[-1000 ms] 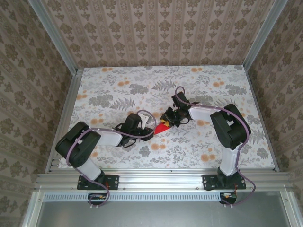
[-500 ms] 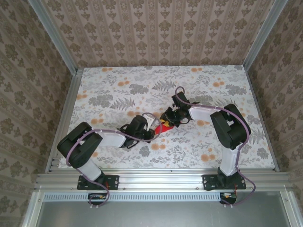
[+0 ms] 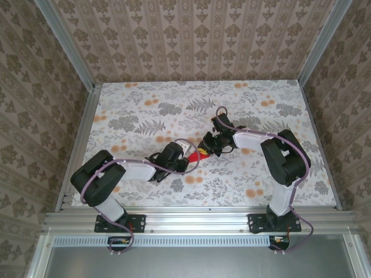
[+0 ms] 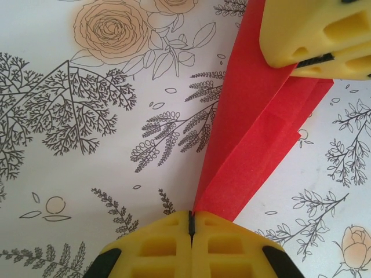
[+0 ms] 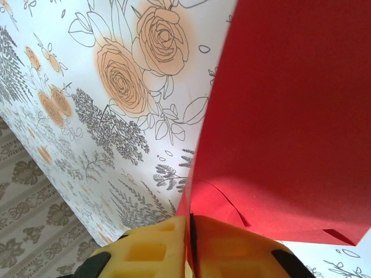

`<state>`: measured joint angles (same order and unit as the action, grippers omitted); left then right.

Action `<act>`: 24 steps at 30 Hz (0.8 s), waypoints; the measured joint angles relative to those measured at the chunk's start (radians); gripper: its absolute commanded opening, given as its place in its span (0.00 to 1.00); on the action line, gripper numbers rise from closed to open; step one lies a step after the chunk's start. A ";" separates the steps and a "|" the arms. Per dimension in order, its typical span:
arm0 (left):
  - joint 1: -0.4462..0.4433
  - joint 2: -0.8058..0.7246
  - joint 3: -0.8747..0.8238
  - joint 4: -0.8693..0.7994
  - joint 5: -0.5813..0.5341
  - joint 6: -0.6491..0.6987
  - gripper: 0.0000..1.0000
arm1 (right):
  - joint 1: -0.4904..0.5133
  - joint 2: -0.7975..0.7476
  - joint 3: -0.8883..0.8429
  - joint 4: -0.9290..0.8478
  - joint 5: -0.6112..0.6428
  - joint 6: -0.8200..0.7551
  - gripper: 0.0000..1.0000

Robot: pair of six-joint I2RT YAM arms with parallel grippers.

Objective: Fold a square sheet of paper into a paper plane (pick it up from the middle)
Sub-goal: Fold the wing for the fifth time at the center of the table.

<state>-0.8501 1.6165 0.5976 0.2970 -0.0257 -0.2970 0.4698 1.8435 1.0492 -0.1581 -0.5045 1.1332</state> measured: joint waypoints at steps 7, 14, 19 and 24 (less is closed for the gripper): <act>0.003 -0.036 0.003 -0.067 0.003 -0.016 0.41 | 0.000 0.000 -0.010 0.005 0.012 -0.031 0.01; 0.153 -0.119 0.003 -0.079 0.270 -0.085 0.62 | 0.000 0.000 -0.018 0.047 -0.002 -0.161 0.01; 0.220 -0.100 0.003 -0.060 0.420 -0.164 0.58 | 0.000 0.000 -0.019 0.079 -0.074 -0.283 0.01; 0.270 -0.035 0.003 -0.008 0.531 -0.246 0.51 | 0.000 0.000 -0.019 0.077 -0.150 -0.404 0.00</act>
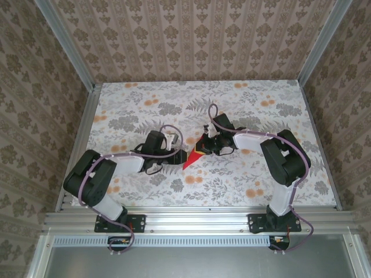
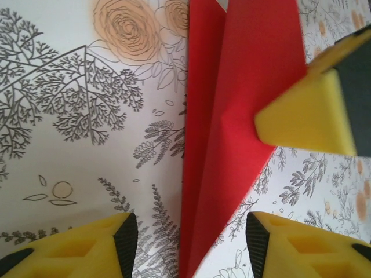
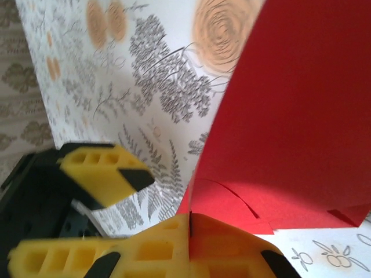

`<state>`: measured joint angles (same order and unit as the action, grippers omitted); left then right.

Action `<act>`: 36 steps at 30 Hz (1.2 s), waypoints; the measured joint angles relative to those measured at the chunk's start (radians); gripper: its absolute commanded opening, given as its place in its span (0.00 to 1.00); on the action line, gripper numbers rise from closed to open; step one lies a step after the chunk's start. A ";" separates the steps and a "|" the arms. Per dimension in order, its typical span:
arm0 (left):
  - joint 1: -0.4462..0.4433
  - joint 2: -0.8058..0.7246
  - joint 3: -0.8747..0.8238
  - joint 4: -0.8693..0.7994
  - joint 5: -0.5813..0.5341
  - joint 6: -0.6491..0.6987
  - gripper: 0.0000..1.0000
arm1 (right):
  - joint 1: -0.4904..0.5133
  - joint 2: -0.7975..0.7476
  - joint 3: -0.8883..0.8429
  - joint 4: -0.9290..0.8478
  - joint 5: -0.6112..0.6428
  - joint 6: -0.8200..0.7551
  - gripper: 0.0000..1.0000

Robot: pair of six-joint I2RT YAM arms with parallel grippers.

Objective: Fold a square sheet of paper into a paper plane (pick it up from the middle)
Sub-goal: Fold the wing for the fifth time at the center of the table.

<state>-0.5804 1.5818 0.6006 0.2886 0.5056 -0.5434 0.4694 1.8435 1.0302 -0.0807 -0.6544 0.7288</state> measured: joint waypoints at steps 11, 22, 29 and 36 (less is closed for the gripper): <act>0.018 0.077 0.000 0.071 0.095 -0.070 0.37 | -0.004 0.023 0.000 -0.035 -0.090 -0.179 0.00; 0.008 0.120 0.014 0.105 0.151 -0.079 0.37 | -0.041 0.024 -0.063 0.030 -0.130 -0.198 0.00; -0.008 0.140 0.031 0.108 0.162 -0.078 0.35 | -0.058 0.026 -0.089 0.079 -0.140 -0.180 0.00; -0.028 0.148 0.051 0.092 0.165 -0.076 0.29 | -0.070 0.043 -0.090 0.086 -0.140 -0.180 0.00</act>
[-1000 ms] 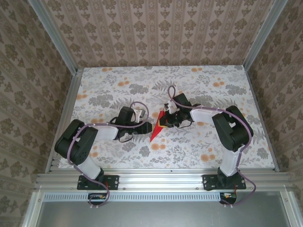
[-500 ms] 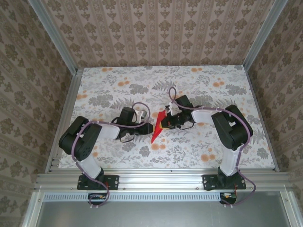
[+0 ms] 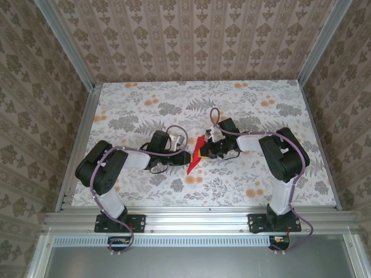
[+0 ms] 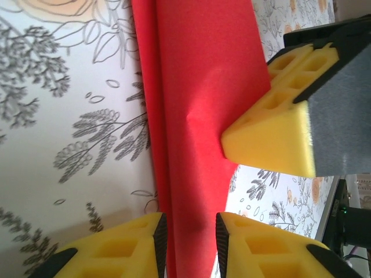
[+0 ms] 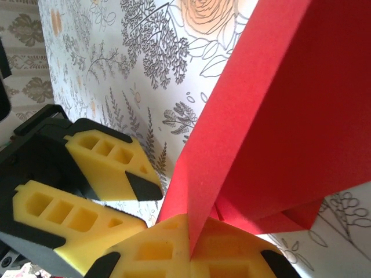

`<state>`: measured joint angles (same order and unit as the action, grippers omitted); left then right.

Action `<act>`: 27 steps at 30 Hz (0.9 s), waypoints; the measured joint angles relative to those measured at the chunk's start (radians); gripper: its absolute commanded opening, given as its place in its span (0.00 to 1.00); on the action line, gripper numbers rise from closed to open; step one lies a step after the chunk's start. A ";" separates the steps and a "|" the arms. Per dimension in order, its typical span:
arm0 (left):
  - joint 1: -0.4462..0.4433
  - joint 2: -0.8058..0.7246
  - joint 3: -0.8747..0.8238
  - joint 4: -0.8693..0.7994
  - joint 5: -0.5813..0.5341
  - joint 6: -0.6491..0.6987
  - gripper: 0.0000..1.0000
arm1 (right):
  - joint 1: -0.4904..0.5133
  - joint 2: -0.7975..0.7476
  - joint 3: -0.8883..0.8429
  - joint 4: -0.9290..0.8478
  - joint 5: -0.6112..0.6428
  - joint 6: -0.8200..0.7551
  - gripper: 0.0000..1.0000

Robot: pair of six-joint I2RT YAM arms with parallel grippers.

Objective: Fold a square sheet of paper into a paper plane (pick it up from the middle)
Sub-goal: Fold the wing for the fifth time at the center of the table.

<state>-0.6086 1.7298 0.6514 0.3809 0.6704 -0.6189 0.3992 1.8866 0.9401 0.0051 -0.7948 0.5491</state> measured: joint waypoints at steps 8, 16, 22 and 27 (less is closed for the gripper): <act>-0.012 0.018 0.010 -0.016 0.001 0.006 0.25 | -0.021 0.013 -0.005 0.018 0.000 0.000 0.00; -0.012 0.024 0.010 -0.015 0.007 0.005 0.24 | -0.030 0.029 -0.013 0.049 0.000 0.012 0.03; -0.015 0.025 0.010 -0.013 0.007 0.005 0.24 | -0.040 0.035 -0.019 0.061 0.000 0.032 0.10; -0.034 0.025 0.014 -0.029 -0.008 0.013 0.17 | -0.040 0.042 -0.019 0.068 0.001 0.040 0.14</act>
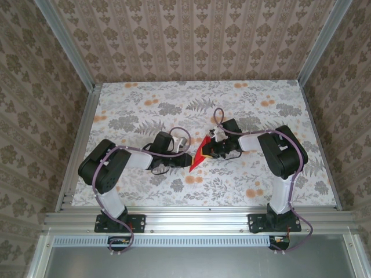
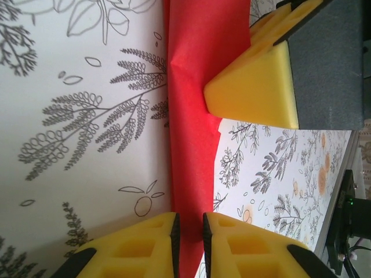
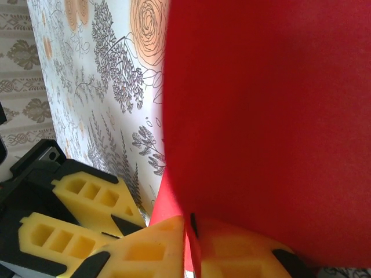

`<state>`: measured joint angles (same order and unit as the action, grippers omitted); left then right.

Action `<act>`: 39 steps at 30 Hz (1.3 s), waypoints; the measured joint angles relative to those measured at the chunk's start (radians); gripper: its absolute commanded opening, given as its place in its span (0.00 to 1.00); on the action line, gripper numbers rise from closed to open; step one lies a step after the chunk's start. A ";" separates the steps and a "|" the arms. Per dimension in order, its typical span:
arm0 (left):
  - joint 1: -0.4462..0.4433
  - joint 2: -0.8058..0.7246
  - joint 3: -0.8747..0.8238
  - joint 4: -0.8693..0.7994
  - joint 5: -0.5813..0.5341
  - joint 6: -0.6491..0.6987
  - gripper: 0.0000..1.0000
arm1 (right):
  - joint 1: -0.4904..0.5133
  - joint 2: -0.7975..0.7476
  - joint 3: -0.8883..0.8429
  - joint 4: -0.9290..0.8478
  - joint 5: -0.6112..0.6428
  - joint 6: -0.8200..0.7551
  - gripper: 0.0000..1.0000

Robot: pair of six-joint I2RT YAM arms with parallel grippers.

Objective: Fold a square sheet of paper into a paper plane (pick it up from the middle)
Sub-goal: Fold the wing for the fifth time at the center of the table.

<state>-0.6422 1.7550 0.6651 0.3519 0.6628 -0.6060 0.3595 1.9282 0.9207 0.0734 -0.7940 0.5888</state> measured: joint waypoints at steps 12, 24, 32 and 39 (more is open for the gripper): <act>-0.024 0.018 0.034 -0.042 -0.006 0.002 0.16 | -0.002 -0.004 -0.008 0.037 -0.024 0.036 0.31; -0.045 0.019 0.064 -0.088 -0.041 0.007 0.20 | -0.002 -0.007 -0.012 0.041 -0.022 0.035 0.33; -0.058 -0.016 0.055 -0.102 -0.121 0.007 0.29 | 0.000 -0.008 -0.013 0.029 0.008 0.031 0.24; -0.113 -0.165 0.002 -0.142 -0.282 0.020 0.42 | 0.002 -0.008 -0.013 0.025 0.019 0.032 0.23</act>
<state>-0.7555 1.5902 0.6670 0.2100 0.3805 -0.5858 0.3611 1.9198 0.9081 0.0986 -0.7750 0.6209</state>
